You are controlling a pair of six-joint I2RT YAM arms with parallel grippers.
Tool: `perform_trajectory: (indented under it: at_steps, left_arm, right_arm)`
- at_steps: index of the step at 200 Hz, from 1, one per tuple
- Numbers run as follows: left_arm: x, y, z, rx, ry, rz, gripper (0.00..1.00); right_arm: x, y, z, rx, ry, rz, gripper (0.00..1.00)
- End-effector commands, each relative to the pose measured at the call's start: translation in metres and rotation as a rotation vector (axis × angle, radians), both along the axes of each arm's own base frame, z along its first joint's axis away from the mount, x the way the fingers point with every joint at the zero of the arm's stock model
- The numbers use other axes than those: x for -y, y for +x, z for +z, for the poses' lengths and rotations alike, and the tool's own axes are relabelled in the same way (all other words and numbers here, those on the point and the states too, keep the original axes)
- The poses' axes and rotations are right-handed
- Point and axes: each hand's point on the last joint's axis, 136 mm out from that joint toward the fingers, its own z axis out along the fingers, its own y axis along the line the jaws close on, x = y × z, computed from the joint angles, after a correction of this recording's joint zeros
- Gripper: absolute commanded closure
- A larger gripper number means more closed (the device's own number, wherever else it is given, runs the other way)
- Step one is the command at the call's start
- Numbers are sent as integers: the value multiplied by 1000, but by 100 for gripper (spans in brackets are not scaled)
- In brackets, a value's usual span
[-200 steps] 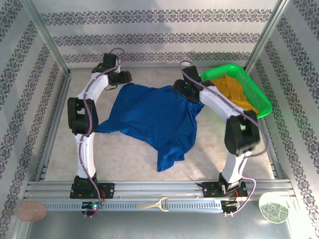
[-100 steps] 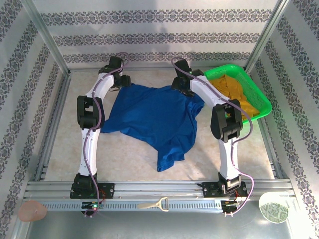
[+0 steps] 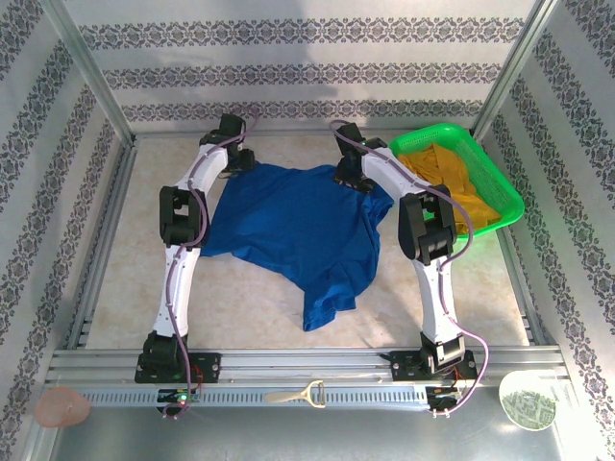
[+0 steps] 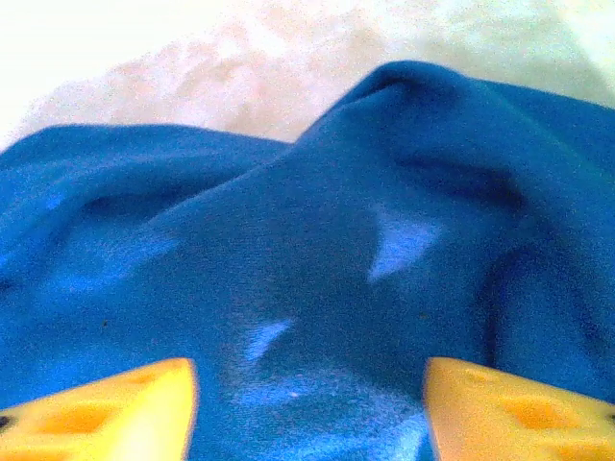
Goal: Fold the inside-out t-shirt
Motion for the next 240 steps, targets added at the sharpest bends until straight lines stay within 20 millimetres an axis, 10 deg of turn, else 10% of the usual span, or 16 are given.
perform_trajectory:
  at_steps: [1,10,17,83,111,128,156,201,218,240]
  left_arm:
    - [9,3,0,-5,-7,-16,72]
    - [11,6,4,5,-16,-14,90]
    - [11,8,10,15,-24,-9,100]
    - [9,24,158,296,-171,50,100]
    - [2,18,162,282,-144,44,100]
    - [4,9,133,193,-141,32,71]
    - [15,-10,95,64,-130,14,57]
    - [29,-36,104,83,-153,-3,48]
    - [35,-42,107,107,-200,-6,45]
    - [45,-39,102,115,-209,-29,43]
  right_arm:
    - [-3,5,0,-10,42,20,75]
    - [-5,6,5,-2,57,34,100]
    - [-6,7,12,13,69,50,100]
    - [3,34,165,372,148,90,100]
    - [1,27,205,444,173,109,100]
    - [-6,14,200,419,187,131,100]
    - [-19,-32,171,347,204,158,100]
    - [-26,-196,73,95,185,136,100]
    - [2,-241,48,38,164,17,51]
    - [36,-235,52,96,117,-76,37]
